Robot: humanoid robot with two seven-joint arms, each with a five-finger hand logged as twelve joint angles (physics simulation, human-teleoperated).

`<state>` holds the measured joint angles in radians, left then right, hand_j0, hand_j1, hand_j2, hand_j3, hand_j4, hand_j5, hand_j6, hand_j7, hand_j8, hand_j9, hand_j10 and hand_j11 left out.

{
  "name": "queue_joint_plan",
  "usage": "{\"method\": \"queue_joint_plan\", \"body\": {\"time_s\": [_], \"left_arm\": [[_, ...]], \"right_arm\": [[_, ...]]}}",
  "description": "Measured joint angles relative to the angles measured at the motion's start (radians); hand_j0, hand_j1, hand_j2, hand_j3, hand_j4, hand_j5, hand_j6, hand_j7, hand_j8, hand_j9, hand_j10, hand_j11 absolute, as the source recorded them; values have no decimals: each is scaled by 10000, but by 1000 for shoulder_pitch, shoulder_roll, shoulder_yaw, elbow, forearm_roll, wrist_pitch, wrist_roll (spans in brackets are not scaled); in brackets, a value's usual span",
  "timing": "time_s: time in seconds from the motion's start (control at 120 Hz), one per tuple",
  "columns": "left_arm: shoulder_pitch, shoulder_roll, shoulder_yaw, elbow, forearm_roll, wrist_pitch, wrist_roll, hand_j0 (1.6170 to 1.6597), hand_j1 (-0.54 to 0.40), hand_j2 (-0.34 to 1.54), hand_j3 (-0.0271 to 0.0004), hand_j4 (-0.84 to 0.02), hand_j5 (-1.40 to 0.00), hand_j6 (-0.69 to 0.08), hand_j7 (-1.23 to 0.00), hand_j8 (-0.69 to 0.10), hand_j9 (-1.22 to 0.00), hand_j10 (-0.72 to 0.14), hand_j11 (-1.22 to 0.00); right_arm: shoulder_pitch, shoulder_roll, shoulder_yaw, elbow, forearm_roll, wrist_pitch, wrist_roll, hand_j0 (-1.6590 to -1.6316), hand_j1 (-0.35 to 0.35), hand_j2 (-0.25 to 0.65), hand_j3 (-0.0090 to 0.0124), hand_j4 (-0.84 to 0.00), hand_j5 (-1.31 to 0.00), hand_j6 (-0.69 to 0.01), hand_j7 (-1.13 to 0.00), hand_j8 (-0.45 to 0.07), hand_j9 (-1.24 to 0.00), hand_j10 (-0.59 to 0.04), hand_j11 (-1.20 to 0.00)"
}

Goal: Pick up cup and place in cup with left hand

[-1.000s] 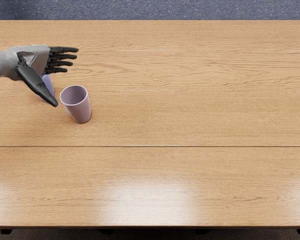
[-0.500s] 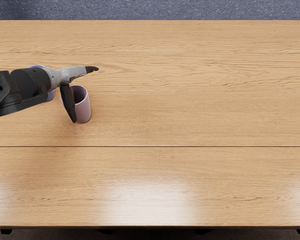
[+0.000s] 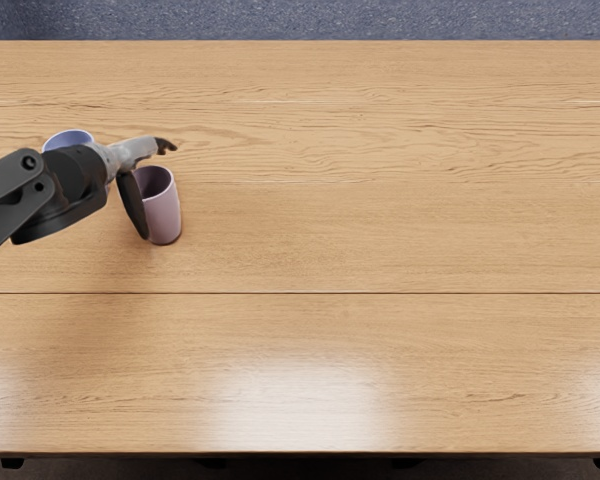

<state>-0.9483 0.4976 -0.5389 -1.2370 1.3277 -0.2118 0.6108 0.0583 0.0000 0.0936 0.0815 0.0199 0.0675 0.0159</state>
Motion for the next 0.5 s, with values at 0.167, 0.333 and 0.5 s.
{"method": "queue_joint_plan", "body": {"time_s": [0.167, 0.333, 0.5], "left_arm": [[-10, -8, 21, 5, 6, 1, 0, 16577, 1340, 575, 0, -2637, -2724, -2708, -2689, -2739, -2659, -2709, -2631], [-24, -8, 41, 6, -6, -3, 0, 16578, 279, 691, 0, -3246, -3675, -3464, -3714, -3264, -3691, -3238, -3675], [-29, -8, 49, 6, -11, -6, 0, 16566, -227, 933, 0, -3775, -4587, -3004, -4604, -3686, -4686, -3675, -4679]], "right_arm": [[0, 0, 0, 0, 0, 0, 0, -16581, -3491, -1, 0, -5, -1, -8, 0, -8, 0, -8, 0], [0, 0, 0, 0, 0, 0, 0, -16581, -3491, 0, 0, -5, -1, -8, 0, -7, 0, -6, 0], [0, 0, 0, 0, 0, 0, 0, -16581, -3491, 0, 0, -5, -1, -8, 0, -6, -1, -5, 0]]}}
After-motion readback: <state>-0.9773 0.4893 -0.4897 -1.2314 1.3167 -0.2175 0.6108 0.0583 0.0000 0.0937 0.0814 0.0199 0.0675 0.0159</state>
